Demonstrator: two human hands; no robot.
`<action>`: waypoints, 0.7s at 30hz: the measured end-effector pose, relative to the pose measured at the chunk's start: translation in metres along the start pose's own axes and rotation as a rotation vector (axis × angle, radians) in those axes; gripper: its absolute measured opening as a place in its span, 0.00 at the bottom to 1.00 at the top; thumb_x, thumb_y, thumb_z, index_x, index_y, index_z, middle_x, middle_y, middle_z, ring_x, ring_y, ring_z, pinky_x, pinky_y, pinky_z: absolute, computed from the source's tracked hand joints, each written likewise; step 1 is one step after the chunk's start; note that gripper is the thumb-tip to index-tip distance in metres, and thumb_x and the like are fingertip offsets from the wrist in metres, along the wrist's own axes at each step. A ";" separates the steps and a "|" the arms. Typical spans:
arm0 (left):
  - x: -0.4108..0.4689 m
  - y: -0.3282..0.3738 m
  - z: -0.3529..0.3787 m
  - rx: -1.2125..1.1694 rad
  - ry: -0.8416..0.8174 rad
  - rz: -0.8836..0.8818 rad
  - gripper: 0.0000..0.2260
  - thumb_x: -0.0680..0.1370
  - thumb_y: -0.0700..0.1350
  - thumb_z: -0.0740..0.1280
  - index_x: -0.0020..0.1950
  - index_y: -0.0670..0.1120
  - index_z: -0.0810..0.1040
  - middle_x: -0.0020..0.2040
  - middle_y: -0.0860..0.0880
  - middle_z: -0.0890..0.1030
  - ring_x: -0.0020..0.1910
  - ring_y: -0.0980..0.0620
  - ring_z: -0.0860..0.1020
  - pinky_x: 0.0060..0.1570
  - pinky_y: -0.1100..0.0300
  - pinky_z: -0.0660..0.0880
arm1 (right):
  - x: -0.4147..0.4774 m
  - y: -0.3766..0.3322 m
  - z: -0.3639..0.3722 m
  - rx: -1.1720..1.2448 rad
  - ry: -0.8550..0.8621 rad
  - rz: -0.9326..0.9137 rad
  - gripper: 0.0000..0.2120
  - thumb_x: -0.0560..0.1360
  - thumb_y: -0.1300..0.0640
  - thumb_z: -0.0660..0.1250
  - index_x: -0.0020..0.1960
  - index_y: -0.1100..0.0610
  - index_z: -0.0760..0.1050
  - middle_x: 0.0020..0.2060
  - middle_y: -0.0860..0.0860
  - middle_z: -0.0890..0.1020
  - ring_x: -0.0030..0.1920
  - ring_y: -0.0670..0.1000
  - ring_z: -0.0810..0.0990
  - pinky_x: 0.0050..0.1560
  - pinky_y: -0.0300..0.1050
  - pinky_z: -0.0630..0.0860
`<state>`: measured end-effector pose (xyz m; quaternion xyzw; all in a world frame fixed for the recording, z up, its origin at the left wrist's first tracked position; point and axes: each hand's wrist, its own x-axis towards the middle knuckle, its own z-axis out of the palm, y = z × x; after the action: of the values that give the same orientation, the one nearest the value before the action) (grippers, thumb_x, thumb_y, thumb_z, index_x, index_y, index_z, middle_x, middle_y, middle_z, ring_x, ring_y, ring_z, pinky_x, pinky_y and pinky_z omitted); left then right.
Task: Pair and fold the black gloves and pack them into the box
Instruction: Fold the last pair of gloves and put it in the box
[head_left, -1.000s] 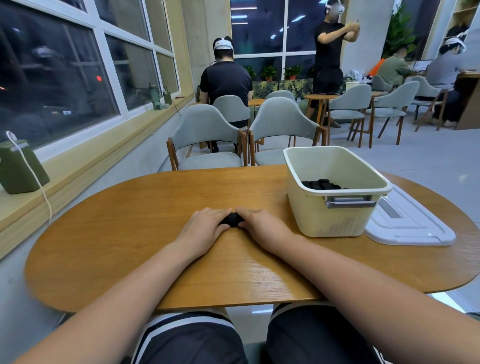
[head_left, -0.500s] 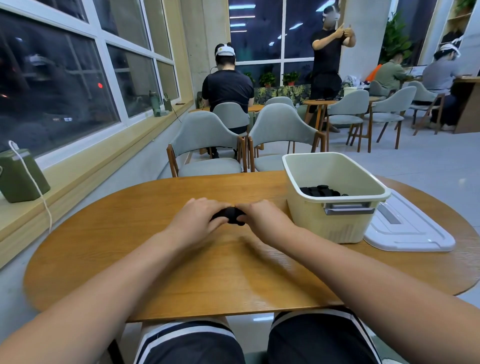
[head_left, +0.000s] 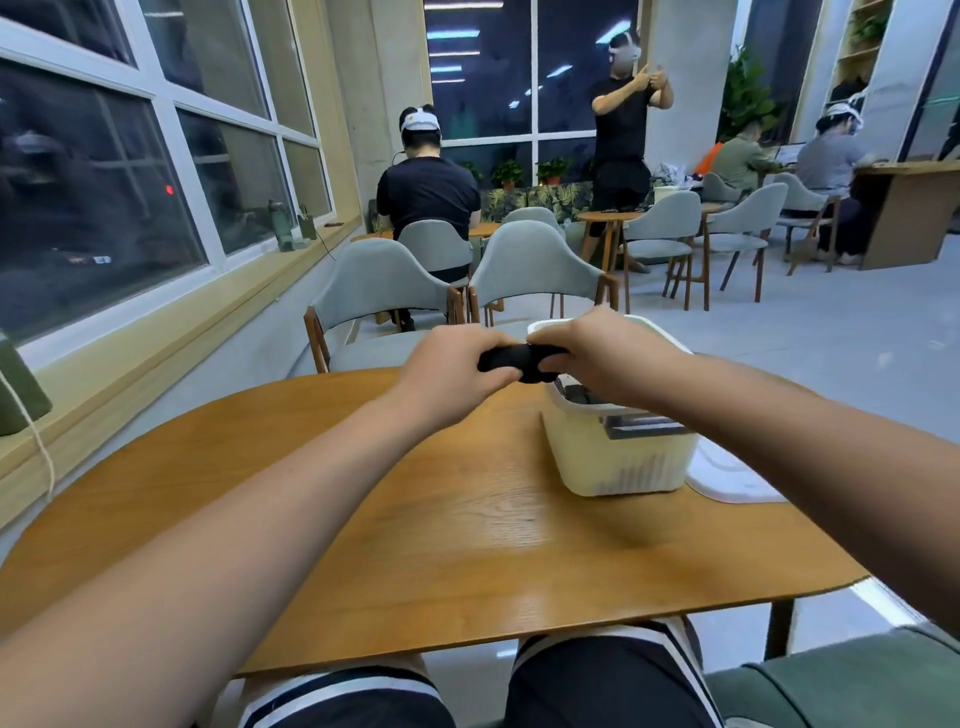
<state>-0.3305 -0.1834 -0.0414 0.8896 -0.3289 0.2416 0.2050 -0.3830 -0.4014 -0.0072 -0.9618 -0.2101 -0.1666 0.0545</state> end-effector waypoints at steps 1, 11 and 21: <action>0.008 0.006 0.005 0.005 0.011 0.000 0.14 0.80 0.53 0.74 0.65 0.54 0.86 0.52 0.54 0.85 0.53 0.53 0.80 0.54 0.48 0.80 | -0.003 0.010 0.000 0.008 0.015 -0.001 0.08 0.86 0.55 0.67 0.63 0.51 0.82 0.43 0.48 0.82 0.41 0.51 0.78 0.35 0.38 0.63; 0.072 0.055 0.057 0.057 -0.134 -0.023 0.14 0.78 0.55 0.75 0.62 0.54 0.86 0.51 0.53 0.85 0.51 0.50 0.81 0.50 0.50 0.81 | -0.026 0.094 0.002 -0.001 0.018 0.080 0.11 0.84 0.58 0.70 0.65 0.52 0.84 0.48 0.51 0.87 0.46 0.53 0.82 0.43 0.44 0.73; 0.079 0.060 0.073 -0.013 -0.310 -0.083 0.19 0.79 0.58 0.75 0.67 0.52 0.83 0.57 0.54 0.85 0.56 0.54 0.82 0.57 0.52 0.82 | -0.041 0.116 0.004 -0.030 -0.027 0.156 0.18 0.84 0.47 0.70 0.70 0.53 0.82 0.60 0.51 0.87 0.56 0.51 0.85 0.61 0.47 0.81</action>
<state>-0.2970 -0.3023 -0.0430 0.9277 -0.3212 0.0904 0.1672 -0.3676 -0.5217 -0.0292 -0.9781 -0.1329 -0.1520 0.0501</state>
